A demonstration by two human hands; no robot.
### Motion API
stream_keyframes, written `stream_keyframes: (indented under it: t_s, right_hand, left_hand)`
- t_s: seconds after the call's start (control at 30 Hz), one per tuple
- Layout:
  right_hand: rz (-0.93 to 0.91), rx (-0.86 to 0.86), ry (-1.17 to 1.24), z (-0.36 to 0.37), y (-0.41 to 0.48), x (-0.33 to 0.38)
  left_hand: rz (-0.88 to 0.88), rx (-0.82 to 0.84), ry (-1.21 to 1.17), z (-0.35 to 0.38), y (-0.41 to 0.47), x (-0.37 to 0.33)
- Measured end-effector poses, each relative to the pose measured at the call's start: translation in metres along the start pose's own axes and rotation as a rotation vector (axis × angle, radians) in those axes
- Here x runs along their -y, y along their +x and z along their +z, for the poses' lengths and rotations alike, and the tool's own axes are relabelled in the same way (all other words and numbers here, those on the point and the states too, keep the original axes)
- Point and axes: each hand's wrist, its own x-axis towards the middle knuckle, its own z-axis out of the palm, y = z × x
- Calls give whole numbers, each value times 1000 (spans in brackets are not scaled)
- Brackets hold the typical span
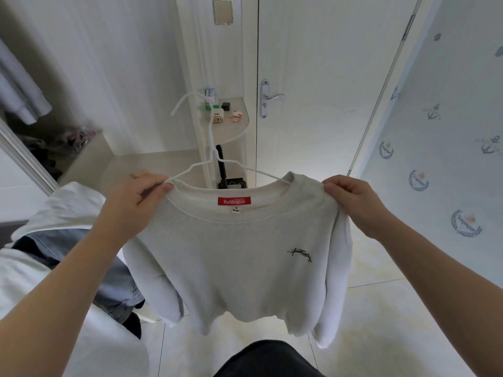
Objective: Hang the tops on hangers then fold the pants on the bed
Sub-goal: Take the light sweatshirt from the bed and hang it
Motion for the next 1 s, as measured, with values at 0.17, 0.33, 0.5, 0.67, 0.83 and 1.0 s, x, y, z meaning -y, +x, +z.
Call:
stream_keyframes:
  t_s: [0.17, 0.33, 0.5, 0.67, 0.83, 1.0]
  right_hand:
    - [4, 95, -92, -1, -1, 10]
    - [-39, 121, -199, 6, -9, 9]
    - [-44, 126, -92, 4, -15, 11]
    - [-165, 40, -202, 4, -16, 16]
    - [-314, 81, -549, 7, -16, 19]
    - [-298, 70, -651, 10, -15, 26]
  left_hand:
    - [29, -21, -89, 2, 2, -10]
    - [14, -67, -118, 2, 4, -15]
    - [18, -79, -135, 4, 2, -14]
    - [-8, -81, -120, 7, 0, -14]
    - [-32, -85, -118, 8, -4, -13]
    - [-38, -86, -126, 9, -5, -14]
